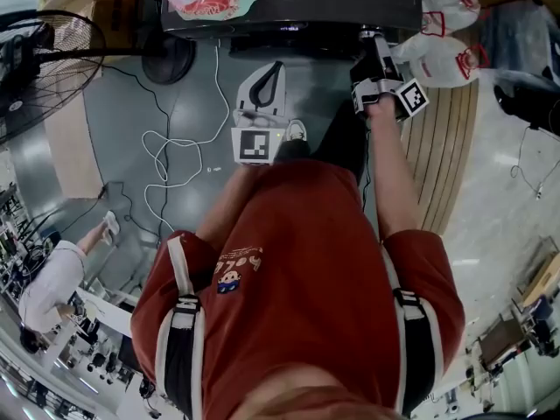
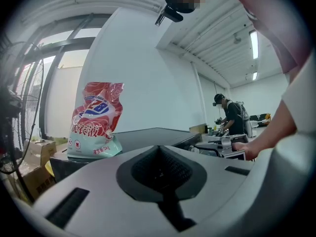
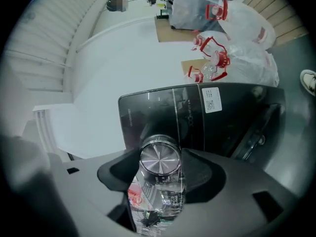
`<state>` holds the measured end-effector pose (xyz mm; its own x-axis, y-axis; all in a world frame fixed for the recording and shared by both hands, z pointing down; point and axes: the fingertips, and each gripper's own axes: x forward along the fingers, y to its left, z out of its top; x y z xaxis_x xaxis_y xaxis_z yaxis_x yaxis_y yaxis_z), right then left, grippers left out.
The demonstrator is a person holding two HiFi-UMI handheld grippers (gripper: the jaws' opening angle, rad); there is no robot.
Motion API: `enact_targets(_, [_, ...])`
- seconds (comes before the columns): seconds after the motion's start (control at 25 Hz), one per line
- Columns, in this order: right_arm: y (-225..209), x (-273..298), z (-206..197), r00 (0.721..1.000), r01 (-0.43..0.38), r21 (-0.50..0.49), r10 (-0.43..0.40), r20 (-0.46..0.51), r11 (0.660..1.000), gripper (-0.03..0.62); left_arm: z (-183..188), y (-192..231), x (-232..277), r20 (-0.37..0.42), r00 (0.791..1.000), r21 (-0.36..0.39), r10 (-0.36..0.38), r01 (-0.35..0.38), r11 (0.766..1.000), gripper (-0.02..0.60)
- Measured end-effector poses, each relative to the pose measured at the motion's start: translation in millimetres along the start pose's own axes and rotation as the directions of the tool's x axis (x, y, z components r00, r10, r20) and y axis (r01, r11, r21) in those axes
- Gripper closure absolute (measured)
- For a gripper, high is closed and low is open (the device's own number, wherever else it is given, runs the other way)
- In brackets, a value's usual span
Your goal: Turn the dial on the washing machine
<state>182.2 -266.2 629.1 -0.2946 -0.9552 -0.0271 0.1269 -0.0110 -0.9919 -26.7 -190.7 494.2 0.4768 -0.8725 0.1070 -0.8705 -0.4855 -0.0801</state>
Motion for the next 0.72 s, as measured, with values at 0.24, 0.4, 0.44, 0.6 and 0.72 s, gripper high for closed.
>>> enact_targets(0.24, [0, 0, 1, 1.000, -0.004, 0.021, 0.004, 0.015, 1.000, 0.313, 2, 1, 0, 0.008, 1.000, -0.001, 0.003, -0.003, 1.000, 0.572])
enact_targets(0.4, [-2, -6, 0, 0.999, 0.015, 0.026, -0.016, 0.047, 1.000, 0.270, 5, 3, -4, 0.015, 1.000, 0.001, 0.010, -0.010, 1.000, 0.572])
enact_targets(0.44, [-2, -7, -3, 0.999, 0.019, 0.025, -0.020, 0.042, 1.000, 0.262, 6, 4, -4, 0.015, 1.000, -0.003, 0.012, -0.012, 1.000, 0.572])
enact_targets(0.6, [-7, -17, -20, 0.998, 0.060, -0.004, -0.060, 0.009, 0.998, 0.260, 9, 9, -8, 0.024, 1.000, -0.007, 0.016, -0.016, 1.000, 0.572])
enact_targets(0.72, [-9, -28, -34, 0.996, 0.091, -0.035, -0.092, -0.007, 0.995, 0.260, 9, 13, -14, 0.017, 1.000, -0.011, 0.023, -0.023, 1.000, 0.572])
